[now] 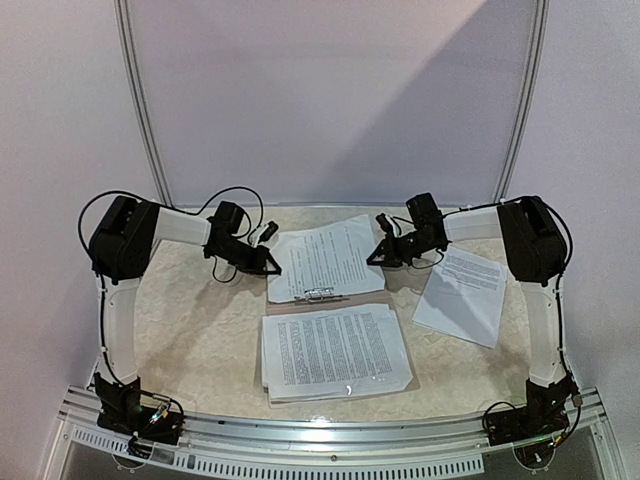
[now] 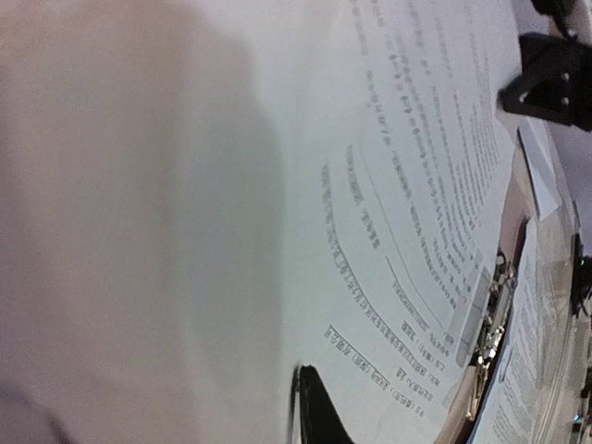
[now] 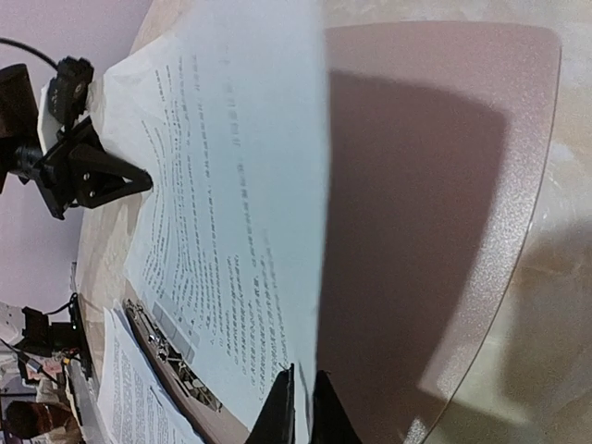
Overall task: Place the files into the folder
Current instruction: Place the file on the spring clip of the folder, then pick up the file from the corner of the board.
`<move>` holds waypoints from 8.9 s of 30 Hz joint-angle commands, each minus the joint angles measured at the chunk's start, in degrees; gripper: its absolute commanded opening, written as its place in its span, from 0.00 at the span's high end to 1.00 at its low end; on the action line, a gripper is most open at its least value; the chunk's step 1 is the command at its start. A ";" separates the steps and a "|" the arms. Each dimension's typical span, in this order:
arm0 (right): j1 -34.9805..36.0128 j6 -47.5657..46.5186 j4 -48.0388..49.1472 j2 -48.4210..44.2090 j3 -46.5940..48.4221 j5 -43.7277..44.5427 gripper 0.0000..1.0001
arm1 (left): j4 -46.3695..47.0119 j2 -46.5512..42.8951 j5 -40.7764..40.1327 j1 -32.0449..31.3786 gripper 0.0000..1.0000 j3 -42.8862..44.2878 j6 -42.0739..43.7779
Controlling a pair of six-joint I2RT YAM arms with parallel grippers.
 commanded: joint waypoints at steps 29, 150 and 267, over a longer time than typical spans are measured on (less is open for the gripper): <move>-0.03 1.73 -6.40 -4.50 -3.95 9.03 0.73 | -4.14 -2.03 -11.51 -1.46 0.53 3.46 3.81; -36.72 3.87 13.95 -42.72 -53.95 1.02 0.77 | -0.03 25.54 -63.57 -53.11 0.13 42.13 52.93; -16.46 -7.82 0.40 -44.70 -49.08 31.39 0.65 | 0.91 25.82 -65.38 -53.41 0.14 41.84 53.37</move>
